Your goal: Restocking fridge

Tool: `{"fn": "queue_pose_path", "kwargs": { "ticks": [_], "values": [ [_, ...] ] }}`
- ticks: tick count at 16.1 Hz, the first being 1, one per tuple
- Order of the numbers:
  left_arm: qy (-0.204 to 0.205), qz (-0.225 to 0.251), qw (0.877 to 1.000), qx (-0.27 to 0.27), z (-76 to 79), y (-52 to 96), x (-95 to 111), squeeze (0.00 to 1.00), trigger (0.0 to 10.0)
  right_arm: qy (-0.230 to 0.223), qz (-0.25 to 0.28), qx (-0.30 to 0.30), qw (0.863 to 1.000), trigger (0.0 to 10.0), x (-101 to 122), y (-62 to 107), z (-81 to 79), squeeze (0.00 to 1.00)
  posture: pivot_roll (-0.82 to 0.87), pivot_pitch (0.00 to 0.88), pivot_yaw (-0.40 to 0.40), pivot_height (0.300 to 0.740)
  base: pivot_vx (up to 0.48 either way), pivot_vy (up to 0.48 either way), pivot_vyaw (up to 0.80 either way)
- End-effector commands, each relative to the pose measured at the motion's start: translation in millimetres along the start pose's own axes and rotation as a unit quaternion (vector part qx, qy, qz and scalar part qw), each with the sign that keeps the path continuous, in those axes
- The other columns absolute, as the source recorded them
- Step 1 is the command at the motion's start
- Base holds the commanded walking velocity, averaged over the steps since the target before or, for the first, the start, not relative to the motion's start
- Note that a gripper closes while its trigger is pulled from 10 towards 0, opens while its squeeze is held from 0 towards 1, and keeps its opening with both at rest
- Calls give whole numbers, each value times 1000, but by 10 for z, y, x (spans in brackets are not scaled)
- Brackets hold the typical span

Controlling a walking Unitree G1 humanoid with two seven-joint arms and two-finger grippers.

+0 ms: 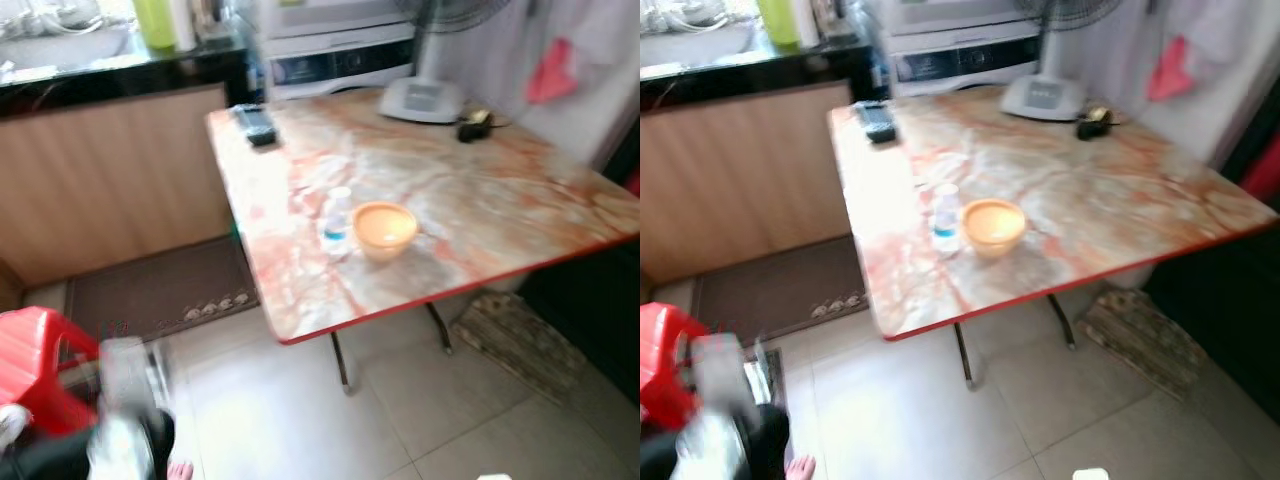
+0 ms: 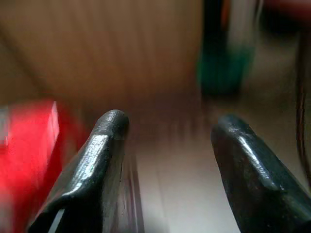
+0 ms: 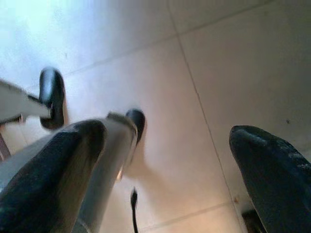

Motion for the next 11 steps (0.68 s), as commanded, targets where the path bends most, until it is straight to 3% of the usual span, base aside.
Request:
{"fn": "queue_pose_path", "kwargs": {
  "ticks": [1,3,6,8,11],
  "values": [
    [-15,12,1000,-19,72,126,-7,0,10000,5,-9,0,1000,10000,-75,15,6,0,18,0,6,740,0,0,0],
    [-13,95,994,-46,175,122,365,0,10000,-4,-8,-2,1000,10000,-109,24,10,0,5,0,10,740,0,0,0],
    [-20,164,982,-94,352,124,830,0,10000,-26,-1,-9,1000,10000,-140,35,24,0,29,0,-7,740,0,0,0],
    [5,180,976,-119,500,108,1041,0,10000,-12,-4,-12,1000,10000,-159,43,41,0,31,0,-16,740,122,0,0],
    [51,170,970,-164,765,125,1198,0,10000,-11,-5,-19,1000,10000,-189,56,69,0,20,0,-15,740,275,0,0]
  ]
}}
Point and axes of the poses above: a point about 5 cm out from each wrist's last joint towards the gripper, its own y axis pointing back from the gripper into the wrist, its own x axis along the axis of the wrist's last joint, z = x × y, the point moved 1 cm from there along -y, pointing out of the wrist towards the gripper, and after that the axes turned 9 degrees about y, right-handed, at the moved point
